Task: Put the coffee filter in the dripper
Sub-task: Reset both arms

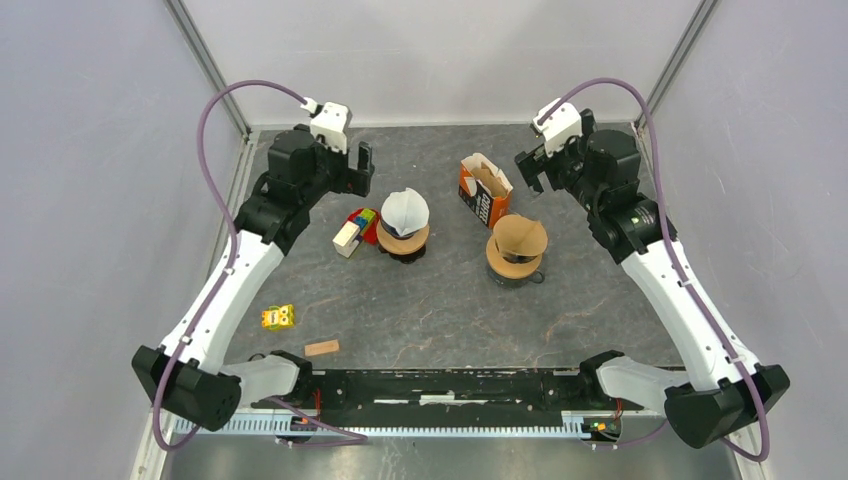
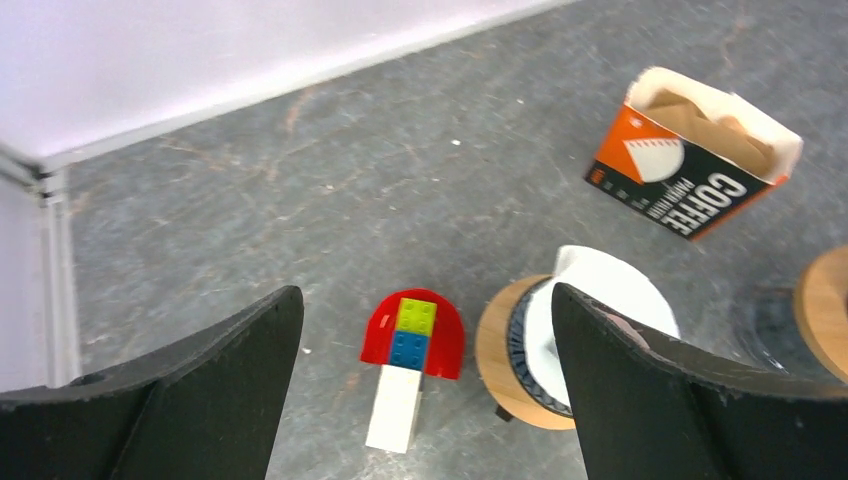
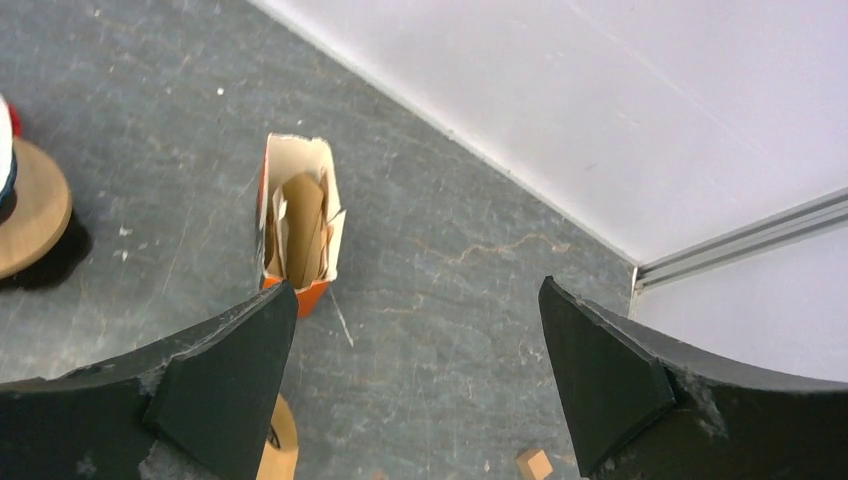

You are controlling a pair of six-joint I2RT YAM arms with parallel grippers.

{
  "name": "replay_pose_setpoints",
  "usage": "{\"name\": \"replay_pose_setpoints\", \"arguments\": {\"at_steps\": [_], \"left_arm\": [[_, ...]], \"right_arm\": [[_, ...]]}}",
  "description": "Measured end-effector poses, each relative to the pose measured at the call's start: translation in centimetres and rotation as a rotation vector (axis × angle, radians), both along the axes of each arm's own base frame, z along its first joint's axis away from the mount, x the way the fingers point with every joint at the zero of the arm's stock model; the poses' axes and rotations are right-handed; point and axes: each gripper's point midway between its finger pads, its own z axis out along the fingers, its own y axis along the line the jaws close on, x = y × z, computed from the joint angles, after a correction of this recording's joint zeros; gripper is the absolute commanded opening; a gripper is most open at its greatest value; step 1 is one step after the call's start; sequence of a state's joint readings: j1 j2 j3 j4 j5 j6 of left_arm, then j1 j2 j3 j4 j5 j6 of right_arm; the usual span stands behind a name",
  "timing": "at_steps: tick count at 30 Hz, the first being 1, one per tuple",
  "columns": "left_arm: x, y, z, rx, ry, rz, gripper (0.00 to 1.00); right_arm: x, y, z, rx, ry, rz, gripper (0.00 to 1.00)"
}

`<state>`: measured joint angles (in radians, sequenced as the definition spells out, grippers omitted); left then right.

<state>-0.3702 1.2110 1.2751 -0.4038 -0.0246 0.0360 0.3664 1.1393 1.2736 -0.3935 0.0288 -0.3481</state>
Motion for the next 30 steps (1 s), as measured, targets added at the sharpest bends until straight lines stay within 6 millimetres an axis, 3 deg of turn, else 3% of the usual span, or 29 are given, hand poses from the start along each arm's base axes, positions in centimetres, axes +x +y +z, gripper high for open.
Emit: {"name": "replay_pose_setpoints", "arguments": {"at_steps": [8, 15, 23, 30], "left_arm": [[-1.1, 2.7, 2.3, 0.021, -0.089, 0.082, 1.00], [-1.9, 4.1, 1.8, 0.032, -0.094, 0.122, 1.00], [-1.9, 4.1, 0.9, 0.038, -0.076, 0.120, 1.00], [-1.9, 4.1, 0.2, 0.043, -0.061, 0.116, 1.00]], "right_arm": [[1.5, 0.2, 1.5, 0.060, -0.089, -0.030, 0.98], [1.6, 0.9, 0.2, 0.068, -0.062, -0.005, 0.98], [1.6, 1.0, -1.1, 0.062, -0.040, 0.004, 0.98], [1.6, 1.2, -1.2, 0.063, -0.038, 0.011, 0.98]]}}
